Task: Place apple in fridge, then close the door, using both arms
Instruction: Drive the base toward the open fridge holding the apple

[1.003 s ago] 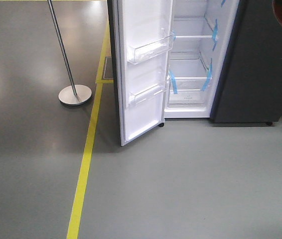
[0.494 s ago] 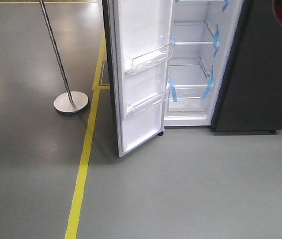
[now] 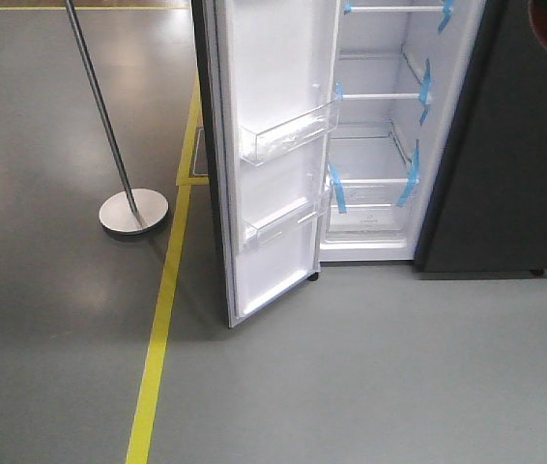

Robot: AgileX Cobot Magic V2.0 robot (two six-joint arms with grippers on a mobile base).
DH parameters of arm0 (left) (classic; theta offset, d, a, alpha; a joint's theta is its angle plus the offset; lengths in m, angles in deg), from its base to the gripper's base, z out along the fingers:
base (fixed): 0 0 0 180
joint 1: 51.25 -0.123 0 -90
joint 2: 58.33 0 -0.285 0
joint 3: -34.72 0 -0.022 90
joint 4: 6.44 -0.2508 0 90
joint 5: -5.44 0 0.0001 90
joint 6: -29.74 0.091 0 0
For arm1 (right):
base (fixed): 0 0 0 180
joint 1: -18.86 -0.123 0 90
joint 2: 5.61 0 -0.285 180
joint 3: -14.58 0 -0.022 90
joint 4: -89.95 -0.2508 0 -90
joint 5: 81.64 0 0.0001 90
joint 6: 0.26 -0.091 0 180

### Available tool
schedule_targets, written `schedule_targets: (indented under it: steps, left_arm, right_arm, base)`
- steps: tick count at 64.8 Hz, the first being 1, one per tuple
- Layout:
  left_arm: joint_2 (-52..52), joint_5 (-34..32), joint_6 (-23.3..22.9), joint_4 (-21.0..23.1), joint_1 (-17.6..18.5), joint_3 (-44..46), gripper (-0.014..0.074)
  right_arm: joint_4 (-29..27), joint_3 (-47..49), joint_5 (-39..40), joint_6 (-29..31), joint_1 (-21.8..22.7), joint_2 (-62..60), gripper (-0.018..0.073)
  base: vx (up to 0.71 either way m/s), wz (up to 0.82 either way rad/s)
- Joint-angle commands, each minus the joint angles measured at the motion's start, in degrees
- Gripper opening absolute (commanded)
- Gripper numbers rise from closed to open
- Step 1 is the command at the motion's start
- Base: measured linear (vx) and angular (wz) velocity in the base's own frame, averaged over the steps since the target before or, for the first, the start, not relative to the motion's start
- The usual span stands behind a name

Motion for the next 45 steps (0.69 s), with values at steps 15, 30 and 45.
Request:
schedule_targets:
  steps: [15,30,45]
  left_arm:
    - [0.9,-4.2,-0.5,0.0,0.1,1.0,-0.0006]
    - [0.9,-4.2,-0.5,0.0,0.1,1.0,-0.0006]
    - [0.9,-4.2,-0.5,0.0,0.1,1.0,-0.0006]
  right_arm:
    - [-1.1,1.7,4.2,0.4,0.0,-1.0,0.0101]
    - [-1.1,1.7,4.2,0.4,0.0,-1.0,0.0101]
    - [-1.1,1.7,4.2,0.4,0.0,-1.0,0.0101]
  base:
    - [0.18,0.02]
    - [0.19,0.01]
    - [0.19,0.02]
